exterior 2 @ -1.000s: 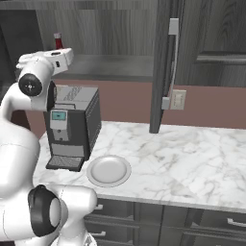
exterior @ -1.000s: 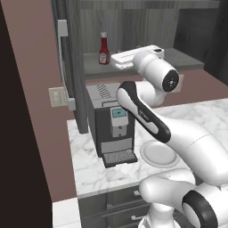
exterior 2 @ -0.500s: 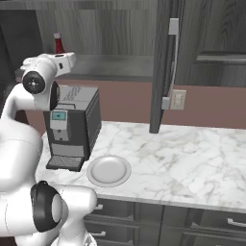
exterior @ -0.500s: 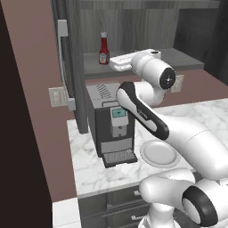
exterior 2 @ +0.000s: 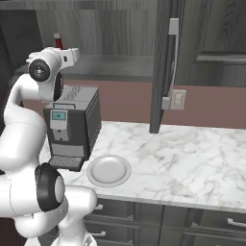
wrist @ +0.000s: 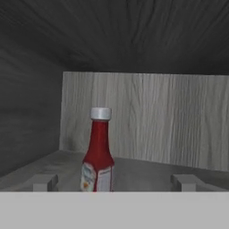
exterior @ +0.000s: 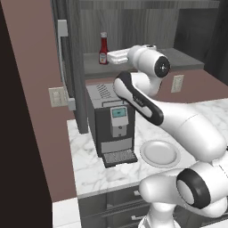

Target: Move the hot dog bun to the plate on the dining table and place the condiment next to that plate. Then navigate to the fridge and take the sausage and place it on the plate as well.

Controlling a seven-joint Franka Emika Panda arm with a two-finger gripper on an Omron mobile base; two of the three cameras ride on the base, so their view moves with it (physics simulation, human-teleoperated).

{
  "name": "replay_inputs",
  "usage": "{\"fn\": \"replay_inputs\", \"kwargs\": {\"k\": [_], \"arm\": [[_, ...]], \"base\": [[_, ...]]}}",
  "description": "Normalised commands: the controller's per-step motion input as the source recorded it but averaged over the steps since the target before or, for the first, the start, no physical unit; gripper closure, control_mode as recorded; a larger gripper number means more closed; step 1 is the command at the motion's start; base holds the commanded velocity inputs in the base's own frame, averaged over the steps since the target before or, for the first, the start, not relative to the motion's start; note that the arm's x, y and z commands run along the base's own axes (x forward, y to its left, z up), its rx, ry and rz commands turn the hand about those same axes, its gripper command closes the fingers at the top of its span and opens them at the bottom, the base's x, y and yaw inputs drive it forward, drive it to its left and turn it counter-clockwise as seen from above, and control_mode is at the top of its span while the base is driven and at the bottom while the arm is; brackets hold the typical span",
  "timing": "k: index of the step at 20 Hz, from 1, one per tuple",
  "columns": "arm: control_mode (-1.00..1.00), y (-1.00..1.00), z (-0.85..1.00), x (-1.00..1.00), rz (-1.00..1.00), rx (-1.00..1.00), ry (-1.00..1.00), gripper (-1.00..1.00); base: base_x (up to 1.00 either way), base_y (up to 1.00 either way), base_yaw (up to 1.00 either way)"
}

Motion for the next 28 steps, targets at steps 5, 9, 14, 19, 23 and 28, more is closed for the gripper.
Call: {"fn": "replay_inputs", "kwargs": {"k": [5, 9, 14, 19, 23, 28], "arm": [[-1.00, 0.20, 0.04, 0.30, 0.00, 0.00, 0.01, -1.00], [-1.00, 0.29, 0.00, 0.32, 0.00, 0.00, 0.03, -1.00], [-1.00, 0.26, 0.00, 0.30, 0.00, 0.00, 0.04, -1.00], [-1.00, 0.00, 0.00, 0.05, 0.00, 0.00, 0.00, -1.00], [-1.00, 0.00, 0.00, 0.11, 0.00, 0.00, 0.01, -1.00], [-1.00, 0.02, 0.00, 0.14, 0.00, 0.00, 0.02, -1.00]], "base": [[0.00, 0.00, 0.00], [0.00, 0.00, 0.00], [0.00, 0.00, 0.00], [0.00, 0.00, 0.00], [0.00, 0.00, 0.00], [0.00, 0.00, 0.00]]}}
